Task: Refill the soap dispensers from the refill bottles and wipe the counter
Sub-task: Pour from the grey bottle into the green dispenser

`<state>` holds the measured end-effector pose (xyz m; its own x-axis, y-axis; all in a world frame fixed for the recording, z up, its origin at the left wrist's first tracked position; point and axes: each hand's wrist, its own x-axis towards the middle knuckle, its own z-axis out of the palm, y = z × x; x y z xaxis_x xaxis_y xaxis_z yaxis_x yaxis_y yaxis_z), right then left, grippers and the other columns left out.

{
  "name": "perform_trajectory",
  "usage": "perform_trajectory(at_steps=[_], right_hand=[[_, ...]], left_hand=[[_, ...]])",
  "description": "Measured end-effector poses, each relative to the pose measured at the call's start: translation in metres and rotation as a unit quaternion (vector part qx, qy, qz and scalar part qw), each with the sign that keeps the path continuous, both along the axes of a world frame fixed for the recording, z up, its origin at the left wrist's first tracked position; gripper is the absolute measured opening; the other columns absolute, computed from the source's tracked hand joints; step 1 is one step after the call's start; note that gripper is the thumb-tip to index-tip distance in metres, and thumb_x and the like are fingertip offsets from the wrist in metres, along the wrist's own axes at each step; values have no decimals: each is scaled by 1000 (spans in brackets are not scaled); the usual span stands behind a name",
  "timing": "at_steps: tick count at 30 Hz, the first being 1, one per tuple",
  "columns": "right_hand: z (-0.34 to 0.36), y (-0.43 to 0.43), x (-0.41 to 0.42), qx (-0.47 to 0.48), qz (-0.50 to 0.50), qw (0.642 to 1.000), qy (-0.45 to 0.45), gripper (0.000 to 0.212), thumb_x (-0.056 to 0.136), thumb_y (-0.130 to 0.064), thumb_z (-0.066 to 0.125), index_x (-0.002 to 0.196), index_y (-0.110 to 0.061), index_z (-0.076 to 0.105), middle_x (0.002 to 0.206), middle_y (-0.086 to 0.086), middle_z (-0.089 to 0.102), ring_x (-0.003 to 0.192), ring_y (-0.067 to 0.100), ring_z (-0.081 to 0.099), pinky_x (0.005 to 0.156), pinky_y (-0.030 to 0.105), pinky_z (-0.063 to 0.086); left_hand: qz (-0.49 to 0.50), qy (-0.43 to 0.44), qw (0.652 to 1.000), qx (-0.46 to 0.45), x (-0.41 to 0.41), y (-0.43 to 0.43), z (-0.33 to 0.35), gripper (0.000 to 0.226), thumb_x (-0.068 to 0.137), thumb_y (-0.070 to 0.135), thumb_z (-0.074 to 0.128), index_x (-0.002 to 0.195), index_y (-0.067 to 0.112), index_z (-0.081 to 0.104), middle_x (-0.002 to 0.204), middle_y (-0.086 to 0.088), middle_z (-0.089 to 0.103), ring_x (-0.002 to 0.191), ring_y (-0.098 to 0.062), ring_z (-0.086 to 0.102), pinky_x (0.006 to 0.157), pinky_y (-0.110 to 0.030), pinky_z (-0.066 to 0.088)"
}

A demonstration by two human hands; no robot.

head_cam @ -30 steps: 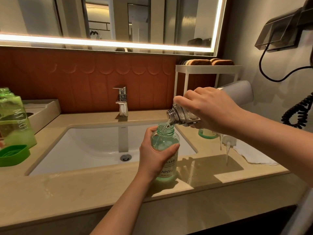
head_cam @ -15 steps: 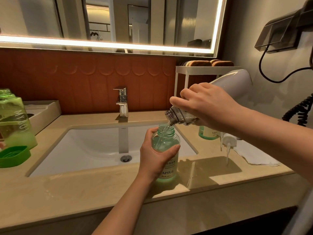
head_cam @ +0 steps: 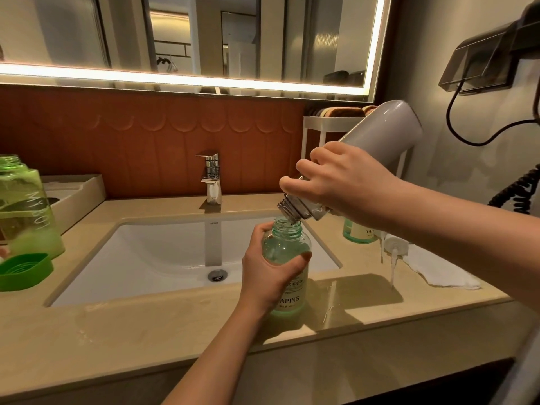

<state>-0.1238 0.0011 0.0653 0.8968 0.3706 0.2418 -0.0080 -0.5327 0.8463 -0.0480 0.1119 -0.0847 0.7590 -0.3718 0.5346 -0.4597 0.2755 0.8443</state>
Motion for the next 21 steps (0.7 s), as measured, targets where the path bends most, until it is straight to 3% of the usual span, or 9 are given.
perform_trajectory(at_steps=[4,8,12,21], right_hand=[[2,4,2,-20,4,1000,2,56,89,-12,53,136,-16,22,118,16,50,101,32,51,86,41,45],[3,7,2,-32,10,999,12,53,91,-10,47,137,-16,20,123,16,47,106,33,49,92,43,42],[4,11,-1,-40,16,999,23,50,91,-10,37,137,-16,18,130,17,42,113,35,44,97,44,37],[2,11,-4,-41,21,999,23,50,91,-8,33,139,-15,17,133,19,40,115,37,43,99,45,36]], left_hand=[[-2,-2,1000,6,1,0,0,57,54,32,78,103,29,49,100,9,63,89,0,63,72,-13,50],[3,0,1000,10,2,0,-1,58,53,33,78,103,31,49,101,9,63,92,-6,63,74,-14,51],[2,-5,1000,12,2,0,0,54,58,21,79,101,31,48,98,10,62,87,3,61,70,-10,48],[4,-8,1000,8,1,0,-1,53,58,23,78,102,31,49,99,8,63,90,-7,62,73,-13,50]])
